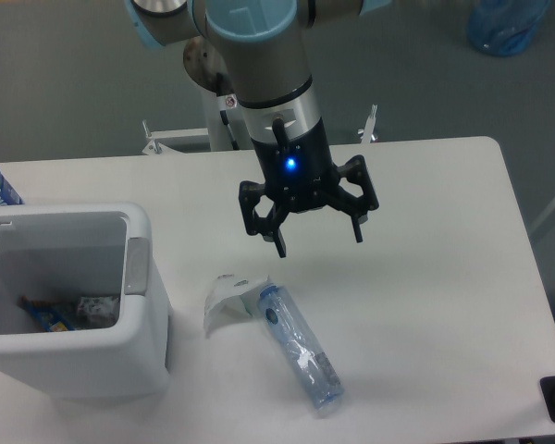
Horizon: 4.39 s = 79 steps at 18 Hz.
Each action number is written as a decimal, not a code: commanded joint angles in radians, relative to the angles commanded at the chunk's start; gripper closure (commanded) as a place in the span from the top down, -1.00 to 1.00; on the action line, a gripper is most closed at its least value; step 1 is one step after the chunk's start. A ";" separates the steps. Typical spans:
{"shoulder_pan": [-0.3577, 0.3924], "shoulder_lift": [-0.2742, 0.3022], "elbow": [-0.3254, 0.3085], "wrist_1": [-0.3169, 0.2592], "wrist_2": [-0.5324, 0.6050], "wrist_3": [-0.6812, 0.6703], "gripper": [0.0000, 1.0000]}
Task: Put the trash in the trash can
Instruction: 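Move the open gripper down toward the clear plastic bag, then lower the gripper onto the plastic bag and close on it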
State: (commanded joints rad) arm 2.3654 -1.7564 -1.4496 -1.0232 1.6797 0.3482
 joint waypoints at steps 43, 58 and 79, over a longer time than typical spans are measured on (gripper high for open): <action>-0.006 -0.025 -0.164 0.083 -0.008 0.069 1.00; -0.058 -0.126 -0.291 0.098 -0.018 0.390 1.00; -0.094 -0.196 -0.316 0.095 -0.017 0.382 -0.90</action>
State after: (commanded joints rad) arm 2.2718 -1.9528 -1.7656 -0.9281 1.6629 0.7302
